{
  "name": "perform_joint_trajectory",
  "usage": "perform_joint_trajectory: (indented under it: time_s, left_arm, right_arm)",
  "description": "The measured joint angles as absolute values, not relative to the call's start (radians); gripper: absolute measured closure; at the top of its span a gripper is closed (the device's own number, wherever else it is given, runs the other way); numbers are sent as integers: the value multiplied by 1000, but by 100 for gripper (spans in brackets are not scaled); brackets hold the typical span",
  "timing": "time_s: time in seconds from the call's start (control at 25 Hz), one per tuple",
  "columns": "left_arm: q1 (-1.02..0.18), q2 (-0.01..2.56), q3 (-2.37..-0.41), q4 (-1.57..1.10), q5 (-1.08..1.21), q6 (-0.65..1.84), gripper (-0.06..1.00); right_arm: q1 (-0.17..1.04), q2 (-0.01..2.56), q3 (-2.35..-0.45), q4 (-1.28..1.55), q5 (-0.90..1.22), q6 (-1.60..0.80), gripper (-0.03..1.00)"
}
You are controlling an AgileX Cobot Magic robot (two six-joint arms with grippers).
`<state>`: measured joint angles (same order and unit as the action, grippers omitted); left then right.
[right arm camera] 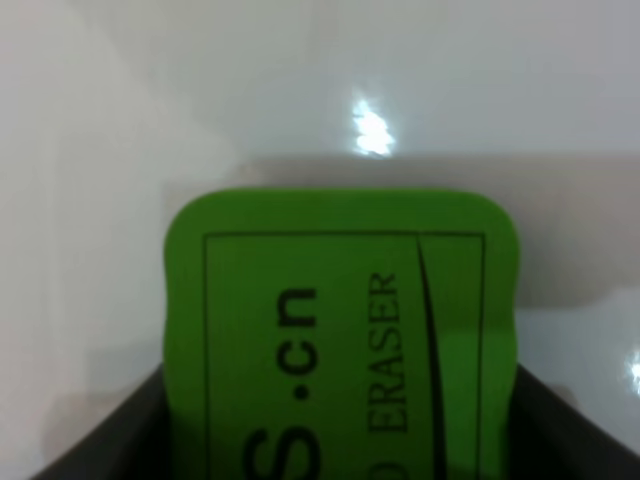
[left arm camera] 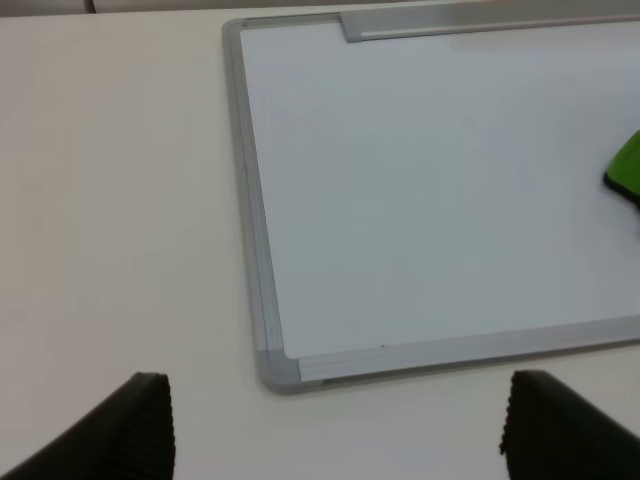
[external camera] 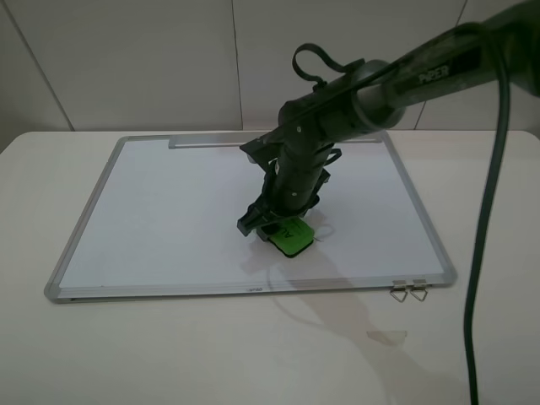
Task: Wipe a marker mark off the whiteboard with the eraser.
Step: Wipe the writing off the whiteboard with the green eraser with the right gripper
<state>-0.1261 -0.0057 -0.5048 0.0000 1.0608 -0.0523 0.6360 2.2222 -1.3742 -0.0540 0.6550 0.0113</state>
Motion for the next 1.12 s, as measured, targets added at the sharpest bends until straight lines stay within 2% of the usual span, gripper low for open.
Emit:
perform_joint_trajectory:
  time_s: [0.44,0.68,0.88,1.12]
  left_arm:
    - [-126,-6,-505,0,1061,-52,26]
    - [-126,-6,-505,0,1061,-52,26]
    - [-126,-6,-505,0,1061,-52,26]
    - [-126,-6,-505,0,1061,-52,26]
  right_arm:
    - [487,2213,-1374,-65,893,34,38]
    - [389,2213,-1374,-53,922,31,38]
    - [411,2213,-1374,-38,922,-14,38]
    - [586,2212,-1373,-24,923,-61,38]
